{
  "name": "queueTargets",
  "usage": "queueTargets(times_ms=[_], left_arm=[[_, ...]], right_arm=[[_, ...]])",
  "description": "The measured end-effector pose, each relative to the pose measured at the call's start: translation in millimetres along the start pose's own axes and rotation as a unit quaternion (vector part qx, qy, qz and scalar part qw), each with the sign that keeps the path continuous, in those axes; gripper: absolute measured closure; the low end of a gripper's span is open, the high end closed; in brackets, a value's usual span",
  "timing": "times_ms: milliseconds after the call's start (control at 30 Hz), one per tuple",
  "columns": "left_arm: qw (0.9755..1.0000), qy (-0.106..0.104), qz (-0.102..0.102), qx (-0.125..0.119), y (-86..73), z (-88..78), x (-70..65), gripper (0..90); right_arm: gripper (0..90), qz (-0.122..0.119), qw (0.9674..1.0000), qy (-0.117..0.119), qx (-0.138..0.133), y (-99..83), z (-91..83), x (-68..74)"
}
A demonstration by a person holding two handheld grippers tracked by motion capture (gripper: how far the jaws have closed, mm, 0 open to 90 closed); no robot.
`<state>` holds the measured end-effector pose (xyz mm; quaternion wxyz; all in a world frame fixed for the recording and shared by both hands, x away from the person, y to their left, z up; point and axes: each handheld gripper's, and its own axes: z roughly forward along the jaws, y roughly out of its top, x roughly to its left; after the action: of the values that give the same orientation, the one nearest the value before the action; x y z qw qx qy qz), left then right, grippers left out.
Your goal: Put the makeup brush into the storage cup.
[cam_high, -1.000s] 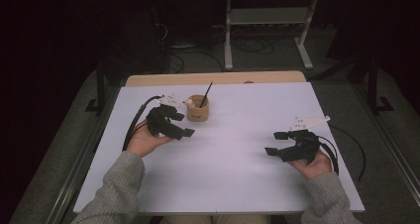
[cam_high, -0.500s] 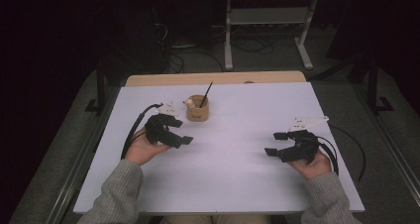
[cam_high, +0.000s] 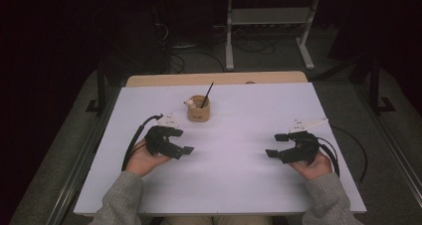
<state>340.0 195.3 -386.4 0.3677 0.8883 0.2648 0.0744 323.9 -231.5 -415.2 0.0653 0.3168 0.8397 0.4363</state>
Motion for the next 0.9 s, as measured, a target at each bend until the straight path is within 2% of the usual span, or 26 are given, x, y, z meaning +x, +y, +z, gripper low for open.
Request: queueTargets(times_ms=[133,200,267,300,333,400,433,467,500,667,733,800,833,900], left_arm=[[1.0,-0.001,0.002,-0.001,-6.8,2.1,-5.4,22.2],[1.0,-0.002,-0.004,-0.009,-8.8,2.8,-8.1,21.9],[0.9999,0.002,0.011,-0.003,-10.5,2.3,-9.8,21.9],[0.9999,0.008,0.011,-0.005,-12.9,1.2,-10.3,21.9],[0.9999,0.008,-0.001,-0.011,-14.7,1.5,-11.0,22.0],[0.9999,0.01,0.003,-0.008,-16.8,-0.2,-11.8,21.9],[0.9998,0.01,-0.002,-0.016,-18.7,-0.3,-13.8,21.9],[0.9998,0.01,0.002,-0.016,-19.6,-0.8,-14.0,21.9],[0.9998,0.008,-0.003,-0.018,-21.2,-0.6,-15.5,21.8],[0.9997,0.013,-0.004,-0.02,-28.6,-3.6,-19.9,21.1],[0.9997,0.013,0.0,-0.018,-31.7,-6.3,-21.8,20.8],[0.9997,0.018,-0.002,-0.019,-34.9,-9.9,-23.4,20.6],[0.9996,0.022,0.004,-0.017,-37.3,-12.3,-24.8,20.6],[0.9994,0.029,0.0,-0.021,-40.8,-15.7,-25.5,20.6]], right_arm=[[25.1,-0.002,1.0,0.0,-0.003,0.3,-0.4,-0.1],[25.1,0.0,1.0,-0.002,-0.001,0.0,0.3,-0.1],[25.1,0.0,1.0,-0.003,0.0,-0.7,0.8,-1.4],[25.1,0.0,1.0,-0.004,-0.001,-0.9,0.9,-2.0],[25.2,0.001,1.0,-0.005,-0.001,-1.3,0.3,-2.1],[25.4,0.002,1.0,-0.005,-0.002,-1.7,-0.1,-2.8],[25.4,0.003,1.0,-0.005,-0.003,-1.7,0.0,-3.0],[25.4,0.003,1.0,-0.006,-0.002,-1.7,0.1,-2.7],[25.4,0.002,1.0,-0.004,-0.001,-1.6,0.2,-2.6],[25.4,-0.001,1.0,-0.005,-0.004,-0.9,0.2,-1.3],[25.4,-0.002,1.0,-0.006,-0.002,-0.7,-0.2,-0.6],[25.4,-0.002,1.0,-0.005,-0.006,-0.8,-1.3,-0.3],[25.4,-0.004,1.0,-0.005,-0.007,-0.9,-1.8,-0.4],[25.4,0.0,0.9999,-0.004,-0.011,-0.9,-3.6,-0.3]])
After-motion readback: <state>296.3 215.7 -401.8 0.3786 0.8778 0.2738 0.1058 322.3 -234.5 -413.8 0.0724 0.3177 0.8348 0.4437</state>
